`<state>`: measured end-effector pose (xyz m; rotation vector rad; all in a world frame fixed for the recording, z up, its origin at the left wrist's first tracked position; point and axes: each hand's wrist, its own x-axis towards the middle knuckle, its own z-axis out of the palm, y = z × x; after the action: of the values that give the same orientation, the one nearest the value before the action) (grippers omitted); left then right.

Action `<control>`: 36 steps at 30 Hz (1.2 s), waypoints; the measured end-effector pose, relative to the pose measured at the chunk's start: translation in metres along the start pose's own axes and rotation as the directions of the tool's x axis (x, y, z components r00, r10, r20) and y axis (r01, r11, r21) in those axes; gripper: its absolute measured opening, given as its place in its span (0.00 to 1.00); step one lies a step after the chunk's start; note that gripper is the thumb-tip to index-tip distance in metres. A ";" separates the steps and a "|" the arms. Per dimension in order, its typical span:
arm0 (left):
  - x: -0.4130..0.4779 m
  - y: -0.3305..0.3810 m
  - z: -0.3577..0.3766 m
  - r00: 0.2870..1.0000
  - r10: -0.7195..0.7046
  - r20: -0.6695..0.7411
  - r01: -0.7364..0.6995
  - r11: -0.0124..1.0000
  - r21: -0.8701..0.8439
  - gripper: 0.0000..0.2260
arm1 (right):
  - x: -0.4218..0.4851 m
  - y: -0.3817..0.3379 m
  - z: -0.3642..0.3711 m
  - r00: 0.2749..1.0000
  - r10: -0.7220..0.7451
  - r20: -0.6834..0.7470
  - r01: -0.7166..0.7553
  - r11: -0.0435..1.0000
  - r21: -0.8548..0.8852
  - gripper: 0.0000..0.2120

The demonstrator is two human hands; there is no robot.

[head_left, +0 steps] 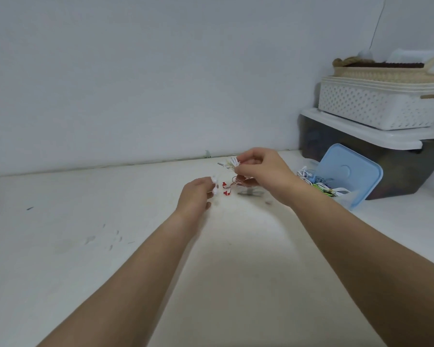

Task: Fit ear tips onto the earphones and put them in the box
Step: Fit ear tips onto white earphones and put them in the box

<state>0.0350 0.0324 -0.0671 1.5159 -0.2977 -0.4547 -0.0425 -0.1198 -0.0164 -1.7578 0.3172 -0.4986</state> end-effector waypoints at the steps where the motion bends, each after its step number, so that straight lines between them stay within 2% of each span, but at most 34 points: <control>1: -0.003 0.003 0.000 0.997 -0.064 0.040 0.069 0.988 -0.139 0.08 | -0.001 -0.003 0.004 1.000 -0.006 0.025 0.007 1.000 -0.004 0.07; 3: -0.008 0.009 -0.005 0.975 -0.151 0.165 0.207 0.887 -0.413 0.17 | -0.002 -0.008 0.014 0.998 -0.020 0.054 0.021 1.000 -0.017 0.07; 5: -0.014 0.012 -0.016 0.953 -0.170 0.251 0.285 0.787 -0.547 0.22 | -0.004 -0.010 0.025 0.997 -0.027 0.067 0.030 0.999 -0.033 0.07; 7: -0.018 0.015 -0.027 0.946 -0.193 0.259 0.314 0.739 -0.596 0.19 | -0.004 -0.008 0.034 0.998 -0.020 0.065 0.024 0.998 -0.062 0.08; 9: -0.022 0.016 -0.043 0.947 -0.215 0.239 0.318 0.742 -0.591 0.12 | -0.005 -0.003 0.045 0.998 -0.001 0.057 0.005 0.997 -0.071 0.08; 11: -0.025 0.014 -0.062 0.953 -0.220 0.208 0.300 0.772 -0.560 0.07 | -0.005 0.002 0.056 0.999 0.013 0.044 -0.009 0.996 -0.091 0.09; 14: -0.027 0.007 -0.090 0.974 -0.200 0.108 0.227 0.847 -0.480 0.07 | -0.008 0.013 0.074 0.997 0.033 0.066 -0.023 0.989 -0.146 0.11; 17: -0.027 -0.002 -0.112 0.991 -0.127 0.035 0.131 0.949 -0.288 0.09 | -0.012 0.026 0.093 0.987 0.080 0.140 -0.045 0.970 -0.238 0.13; 21: -0.027 -0.013 -0.127 0.999 -0.040 0.023 0.042 0.992 -0.119 0.08 | -0.020 0.040 0.112 0.976 0.112 0.189 -0.025 0.912 -0.409 0.12; 22: -0.029 -0.013 -0.128 0.999 -0.029 0.021 0.031 0.996 -0.079 0.08 | -0.023 0.042 0.116 0.980 0.080 0.183 0.019 0.876 -0.482 0.13; 24: -0.030 -0.015 -0.128 1.000 -0.016 0.020 0.016 1.000 -0.022 0.08 | -0.025 0.043 0.123 0.980 -0.081 0.180 0.169 0.818 -0.550 0.15; 25: -0.031 -0.016 -0.127 1.000 -0.007 0.019 0.007 1.000 -0.003 0.08 | -0.026 0.042 0.125 0.967 -0.162 0.198 0.243 0.822 -0.515 0.14; 27: -0.031 -0.018 -0.124 1.000 0.017 0.012 -0.018 0.999 0.033 0.09 | -0.028 0.039 0.131 0.945 -0.229 0.235 0.311 0.854 -0.417 0.11; 31: -0.031 -0.018 -0.122 0.999 0.045 0.026 -0.048 0.993 0.111 0.08 | -0.027 0.042 0.140 0.946 -0.229 0.230 0.302 0.879 -0.369 0.05; 36: -0.034 -0.018 -0.121 0.996 0.085 0.027 -0.088 0.978 0.187 0.08 | -0.025 0.042 0.136 0.961 -0.163 0.223 0.233 0.912 -0.338 0.07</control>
<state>0.0589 0.1560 -0.0875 1.6765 -0.4296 -0.3800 0.0050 -0.0025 -0.0871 -2.1959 0.0954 -0.4303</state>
